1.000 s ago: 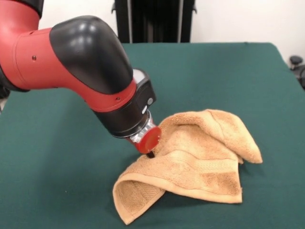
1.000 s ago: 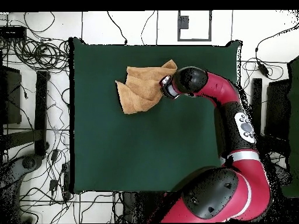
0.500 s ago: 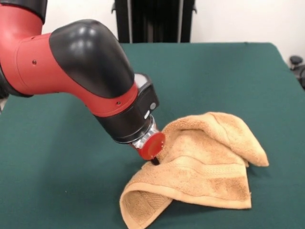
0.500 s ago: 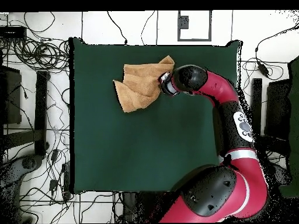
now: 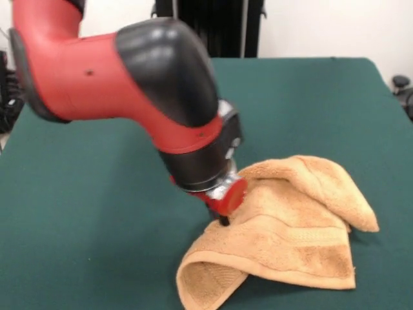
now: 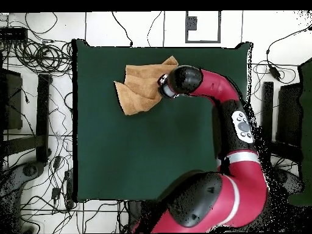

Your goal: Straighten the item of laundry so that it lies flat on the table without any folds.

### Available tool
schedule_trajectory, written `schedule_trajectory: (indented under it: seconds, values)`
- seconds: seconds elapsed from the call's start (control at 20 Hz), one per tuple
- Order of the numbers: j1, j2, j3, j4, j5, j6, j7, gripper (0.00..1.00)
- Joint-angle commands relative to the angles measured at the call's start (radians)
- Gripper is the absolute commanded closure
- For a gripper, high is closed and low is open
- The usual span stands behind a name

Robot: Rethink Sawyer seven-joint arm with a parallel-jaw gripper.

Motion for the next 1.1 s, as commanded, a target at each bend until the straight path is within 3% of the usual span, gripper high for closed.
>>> schedule_trajectory:
  seconds: [0.05,0.9,1.1]
  values:
    - [0.195,-0.003,-0.076,0.075,-0.015,0.018,0.196,1.00]
    - [0.281,-0.034,-0.197,0.058,0.061,0.058,0.186,1.00]
    - [0.317,-0.034,-0.261,-0.061,-0.024,0.258,0.030,1.00]
